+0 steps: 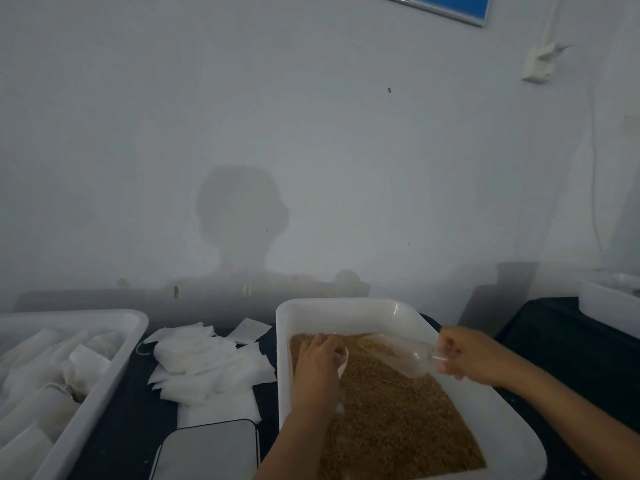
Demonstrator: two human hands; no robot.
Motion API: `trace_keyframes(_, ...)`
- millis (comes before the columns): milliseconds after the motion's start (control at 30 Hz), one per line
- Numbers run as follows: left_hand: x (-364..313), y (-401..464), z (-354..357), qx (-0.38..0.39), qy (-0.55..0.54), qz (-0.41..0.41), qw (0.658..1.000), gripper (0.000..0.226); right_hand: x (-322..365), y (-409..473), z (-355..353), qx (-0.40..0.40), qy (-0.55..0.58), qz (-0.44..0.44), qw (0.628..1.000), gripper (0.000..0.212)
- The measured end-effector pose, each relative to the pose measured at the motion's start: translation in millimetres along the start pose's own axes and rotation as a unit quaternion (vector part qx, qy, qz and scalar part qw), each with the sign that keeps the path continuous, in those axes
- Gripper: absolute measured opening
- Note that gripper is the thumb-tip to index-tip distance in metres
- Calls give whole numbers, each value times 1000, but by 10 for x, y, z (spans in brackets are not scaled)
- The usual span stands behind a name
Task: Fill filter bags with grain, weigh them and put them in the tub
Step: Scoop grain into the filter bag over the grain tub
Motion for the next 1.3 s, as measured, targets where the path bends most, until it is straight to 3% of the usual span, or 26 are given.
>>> trace_keyframes(200, -281, -57, 138, 82, -30, 122, 989, 6, -10, -125, -126, 55, 11, -16, 998, 16)
trace_keyframes(700, -414, -131, 170, 110, -39, 183, 976, 7, 430, 75, -349, 32, -219, -35, 975, 18)
trace_keyframes(1033, -290, -91, 236, 116, -44, 133, 983, 5, 763, 153, -435, -2, -316, -68, 946, 30)
trace_keyframes(1300, 24, -20, 0, -9, 28, -18, 999, 16, 199, 198, -98, 60, -257, 76, 961, 16)
Point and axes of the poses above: each hand's wrist, its own y-axis towards the middle knuckle, its own z-axis out of the palm, x = y × z, the point moved 9 cm from there along y, towards the middle knuckle, and after that the axes turned 14 degrees about y, right-handed, at the moved point
